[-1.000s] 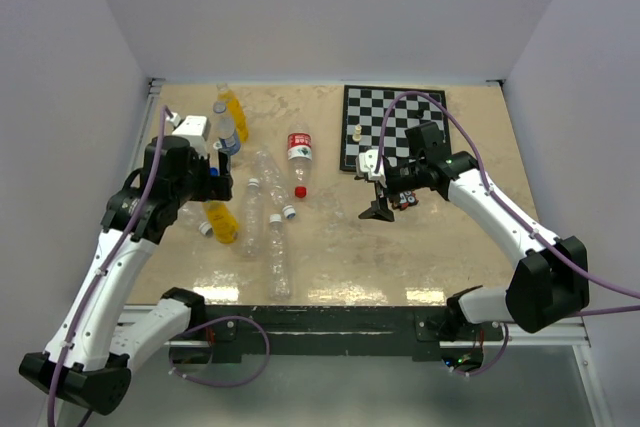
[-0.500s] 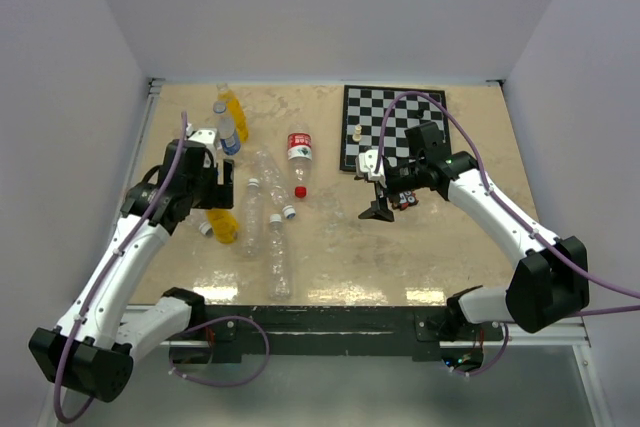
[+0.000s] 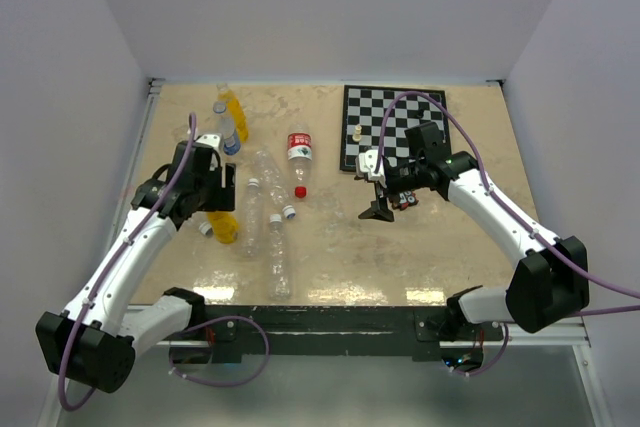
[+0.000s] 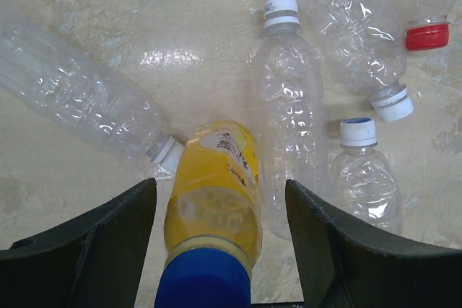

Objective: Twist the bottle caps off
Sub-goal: Pick up the plastic bottle at the center of the board, then unscrew the bottle cap from the plastic bottle.

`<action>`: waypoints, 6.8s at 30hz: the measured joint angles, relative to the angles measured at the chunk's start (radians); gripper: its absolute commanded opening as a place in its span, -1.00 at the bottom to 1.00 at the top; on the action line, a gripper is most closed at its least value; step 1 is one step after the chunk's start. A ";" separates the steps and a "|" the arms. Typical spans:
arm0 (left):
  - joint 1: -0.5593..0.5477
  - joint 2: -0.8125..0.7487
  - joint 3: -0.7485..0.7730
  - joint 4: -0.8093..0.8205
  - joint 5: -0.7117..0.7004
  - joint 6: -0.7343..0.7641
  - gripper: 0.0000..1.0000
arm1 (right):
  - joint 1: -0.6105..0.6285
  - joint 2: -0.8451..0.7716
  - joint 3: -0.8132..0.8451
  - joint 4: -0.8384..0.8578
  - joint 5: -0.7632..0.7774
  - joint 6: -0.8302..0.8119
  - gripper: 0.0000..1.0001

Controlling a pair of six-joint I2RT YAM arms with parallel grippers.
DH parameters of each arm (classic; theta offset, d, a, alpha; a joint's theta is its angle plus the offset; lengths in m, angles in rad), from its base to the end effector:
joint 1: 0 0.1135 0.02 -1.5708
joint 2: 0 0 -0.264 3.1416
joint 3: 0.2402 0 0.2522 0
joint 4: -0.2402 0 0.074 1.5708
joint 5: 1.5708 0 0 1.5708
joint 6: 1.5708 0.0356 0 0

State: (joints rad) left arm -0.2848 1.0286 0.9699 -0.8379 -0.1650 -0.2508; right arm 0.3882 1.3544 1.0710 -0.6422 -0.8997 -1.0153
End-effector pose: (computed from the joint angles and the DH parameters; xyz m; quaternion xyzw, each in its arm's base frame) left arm 0.1935 -0.0506 0.2999 -0.0113 0.9408 -0.0122 0.3385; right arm 0.2422 0.1292 0.2836 -0.6566 0.5633 0.3042 0.3988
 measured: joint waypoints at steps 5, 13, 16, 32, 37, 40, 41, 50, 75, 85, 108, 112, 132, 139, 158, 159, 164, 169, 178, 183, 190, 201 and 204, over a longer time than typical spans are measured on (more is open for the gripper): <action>0.000 0.004 -0.003 0.004 -0.001 -0.001 0.51 | 0.000 0.000 0.000 0.000 0.000 0.000 0.96; 0.000 0.005 -0.003 0.005 -0.005 -0.002 0.51 | 0.002 0.000 0.000 0.000 0.000 0.000 0.96; 0.000 0.005 -0.003 0.005 -0.007 -0.002 0.51 | 0.003 0.000 0.000 0.000 0.000 0.000 0.96; 0.000 0.005 -0.003 0.005 -0.008 -0.005 0.30 | 0.003 0.000 0.000 0.000 0.000 0.000 0.96; 0.000 0.005 -0.003 0.005 -0.010 -0.015 -0.24 | 0.003 0.000 0.000 0.000 0.000 0.000 0.96; 0.000 0.005 -0.003 0.005 -0.011 -0.019 -0.50 | 0.003 0.000 0.000 0.000 0.000 0.000 0.96; 0.000 0.005 -0.003 0.005 -0.011 -0.020 -0.56 | 0.003 0.000 0.000 0.000 0.000 0.000 0.96; 0.000 0.005 0.000 -0.002 -0.015 -0.019 -0.89 | 0.003 0.000 0.000 0.000 0.000 0.000 0.96; -0.006 0.032 0.309 -0.087 0.187 0.056 -1.00 | 0.029 0.000 0.000 0.000 -0.012 0.000 0.96; -0.172 0.102 0.343 0.043 0.396 0.036 -1.00 | 0.061 0.000 -0.018 0.019 -0.068 0.022 0.96; -0.465 0.314 0.359 0.375 0.478 0.037 -1.00 | 0.065 0.026 -0.090 0.333 -0.139 0.414 0.96; -0.466 0.277 0.341 0.410 0.513 0.046 -1.00 | 0.066 0.048 -0.090 0.322 -0.168 0.414 0.94; -0.480 0.227 0.219 0.551 0.587 0.071 -0.88 | 0.068 0.048 -0.072 0.199 -0.247 0.336 -0.83; -0.484 0.169 0.168 0.584 0.557 0.068 0.71 | 0.078 0.048 -0.037 0.136 -0.228 0.254 -1.00; -0.468 -0.247 0.073 0.446 0.343 0.094 1.00 | 0.071 0.048 -0.032 -0.050 -0.045 0.001 -1.00; -0.468 -0.253 0.063 0.444 0.342 0.098 0.99 | 0.071 0.048 -0.032 -0.050 -0.038 -0.001 -1.00; -0.468 -0.254 0.035 0.448 0.379 0.116 0.90 | 0.071 0.048 -0.032 -0.051 -0.019 -0.014 -1.00; -0.468 -0.232 0.034 0.460 0.435 0.135 0.90 | 0.071 0.048 -0.032 -0.054 -0.006 -0.023 -1.00; -0.468 -0.171 0.034 0.463 0.502 0.229 0.91 | 0.071 0.048 -0.032 -0.058 -0.006 -0.040 -1.00; -0.468 -0.176 0.031 0.482 0.544 0.283 0.93 | 0.071 0.048 -0.032 -0.070 -0.006 -0.053 -1.00; -0.468 -0.186 0.013 0.529 0.604 0.354 0.86 | 0.071 0.048 -0.031 -0.094 -0.006 -0.071 -1.00; -0.468 -0.040 0.017 0.562 0.687 0.430 0.36 | 0.071 0.048 -0.025 -0.107 -0.007 -0.087 -1.00; -0.468 -0.011 0.024 0.557 0.697 0.439 0.15 | 0.071 0.048 -0.025 -0.108 -0.007 -0.089 -1.00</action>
State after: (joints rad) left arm -0.7528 1.0176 0.9939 -0.2813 0.5323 0.1886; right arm 0.4591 1.4029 1.0458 -0.7498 -0.9070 -1.1046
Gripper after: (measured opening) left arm 0.676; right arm 0.525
